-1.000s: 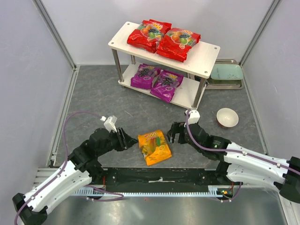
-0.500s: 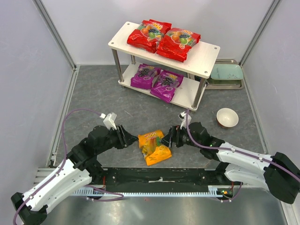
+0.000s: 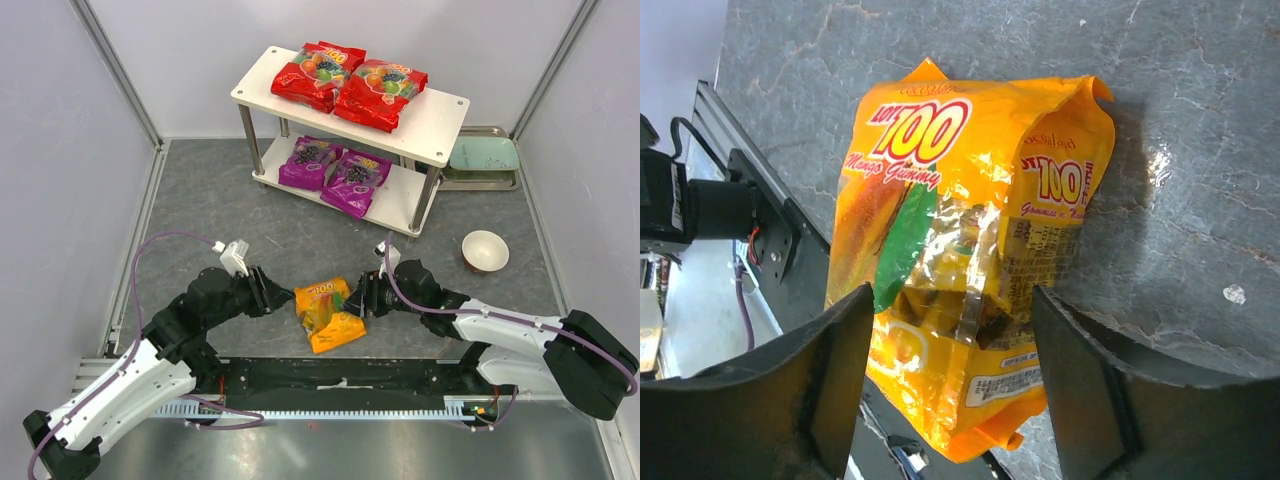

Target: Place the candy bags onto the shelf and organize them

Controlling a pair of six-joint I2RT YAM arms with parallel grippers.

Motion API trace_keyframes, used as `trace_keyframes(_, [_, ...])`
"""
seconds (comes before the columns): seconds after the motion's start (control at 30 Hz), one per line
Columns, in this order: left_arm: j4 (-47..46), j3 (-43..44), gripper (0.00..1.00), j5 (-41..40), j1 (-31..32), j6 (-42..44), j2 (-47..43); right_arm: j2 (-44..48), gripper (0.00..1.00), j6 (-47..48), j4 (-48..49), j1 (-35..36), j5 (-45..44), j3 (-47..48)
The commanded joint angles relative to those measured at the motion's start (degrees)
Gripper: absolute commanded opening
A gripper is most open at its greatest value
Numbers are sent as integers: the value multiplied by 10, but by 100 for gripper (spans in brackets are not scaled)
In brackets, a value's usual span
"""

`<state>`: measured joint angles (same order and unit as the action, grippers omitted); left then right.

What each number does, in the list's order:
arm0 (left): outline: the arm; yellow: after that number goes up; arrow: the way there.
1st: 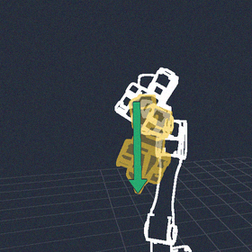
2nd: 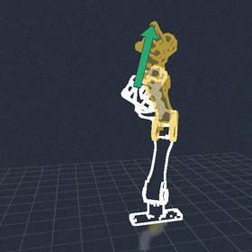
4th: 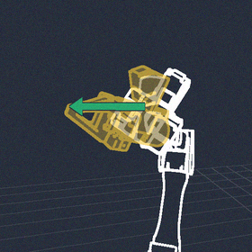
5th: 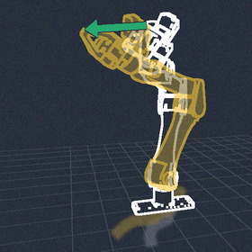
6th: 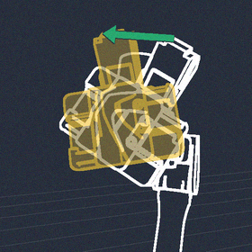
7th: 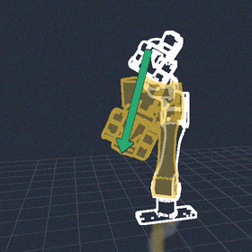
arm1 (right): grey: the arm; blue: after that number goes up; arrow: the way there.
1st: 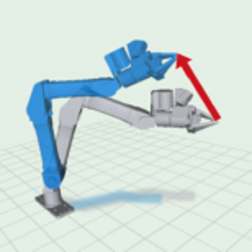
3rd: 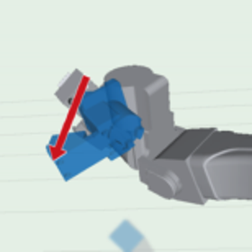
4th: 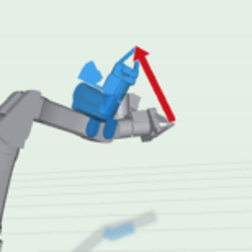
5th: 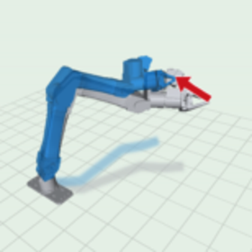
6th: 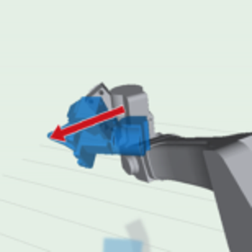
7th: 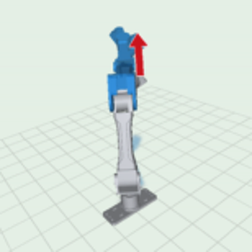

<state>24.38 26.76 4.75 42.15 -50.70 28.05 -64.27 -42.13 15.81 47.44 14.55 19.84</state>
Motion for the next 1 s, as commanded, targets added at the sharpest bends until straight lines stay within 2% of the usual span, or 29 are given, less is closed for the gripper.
trace_keyframes(0.0, [1,25,45,-4,1,-10,4,-11,64,-2,39,-1,21,-6])
trace_keyframes(0.07, [1,29,45,-4,1,-8,7,-21,54,-16,66,-2,39,-9])
trace_keyframes(0.1, [0,29,45,-4,2,-7,8,-25,41,-21,75,-1,44,-9])
trace_keyframes(0.17, [-1,32,45,-4,1,-6,9,-41,24,-30,101,-1,63,-9])
trace_keyframes(0.23, [-1,36,45,-4,1,-5,10,-48,11,-37,111,-1,72,-6])
trace_keyframes(0.27, [-1,36,45,-3,1,-4,10,-51,0,-35,102,-1,75,3])
trace_keyframes(0.33, [-1,38,44,1,1,-2,10,-40,0,-20,75,-1,72,16])
trace_keyframes(0.43, [3,37,44,0,1,-2,3,39,0,14,-10,0,50,64])
trace_keyframes(0.47, [5,37,44,-1,1,-2,1,57,0,27,-74,0,37,111])
trace_keyframes(0.6, [9,35,44,-6,1,-4,-9,118,0,98,-226,0,-6,260])
trace_keyframes(0.67, [9,35,44,-5,1,-4,-9,120,0,134,-293,-1,-19,352])
trace_keyframes(0.77, [10,36,44,-6,1,-5,-5,105,0,167,-343,-1,-50,462])
trace_keyframes(0.9, [9,40,44,-6,1,-5,-3,79,0,201,-371,-1,-107,592])
trace_keyframes(0.97, [9,41,44,-4,1,-5,-5,58,0,216,-383,-1,-164,666])
